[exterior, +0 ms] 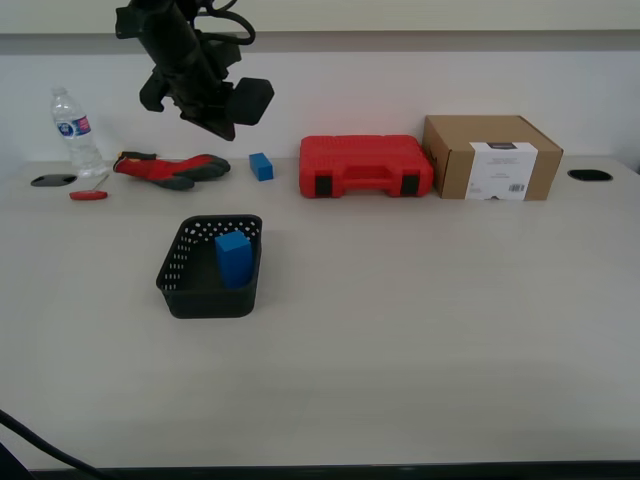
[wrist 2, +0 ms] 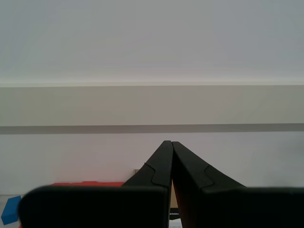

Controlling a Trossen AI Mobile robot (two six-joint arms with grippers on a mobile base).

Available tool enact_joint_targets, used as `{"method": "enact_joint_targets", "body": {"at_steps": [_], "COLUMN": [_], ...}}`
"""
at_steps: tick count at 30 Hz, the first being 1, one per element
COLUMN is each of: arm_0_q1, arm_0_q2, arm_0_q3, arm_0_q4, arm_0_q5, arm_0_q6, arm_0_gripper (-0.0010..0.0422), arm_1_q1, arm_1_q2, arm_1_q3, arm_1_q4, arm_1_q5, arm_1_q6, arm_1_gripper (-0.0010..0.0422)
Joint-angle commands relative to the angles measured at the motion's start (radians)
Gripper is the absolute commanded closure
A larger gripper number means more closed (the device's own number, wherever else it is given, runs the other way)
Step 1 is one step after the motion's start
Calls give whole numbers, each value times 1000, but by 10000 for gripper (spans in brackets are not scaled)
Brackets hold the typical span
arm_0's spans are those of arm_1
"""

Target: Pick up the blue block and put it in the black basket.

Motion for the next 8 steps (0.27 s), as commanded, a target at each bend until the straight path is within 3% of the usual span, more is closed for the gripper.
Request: {"method": "enact_joint_targets", "body": {"at_steps": [1,8], "arm_0_q1": [0,0], "arm_0_q2": [0,0], "arm_0_q3": [1,1], "arm_0_q4": [2,2], "arm_0_q5": [0,0], "arm_0_q6": [0,0], "arm_0_gripper": [413,413], "arm_1_q1": [0,0], "arm_1_q2": [0,0], "arm_1_q3": [1,1], "arm_1_q4": [2,5], "arm_1_q5": [-1,-1], "arm_1_q6": [2,2], "arm_1_gripper": [413,413]}}
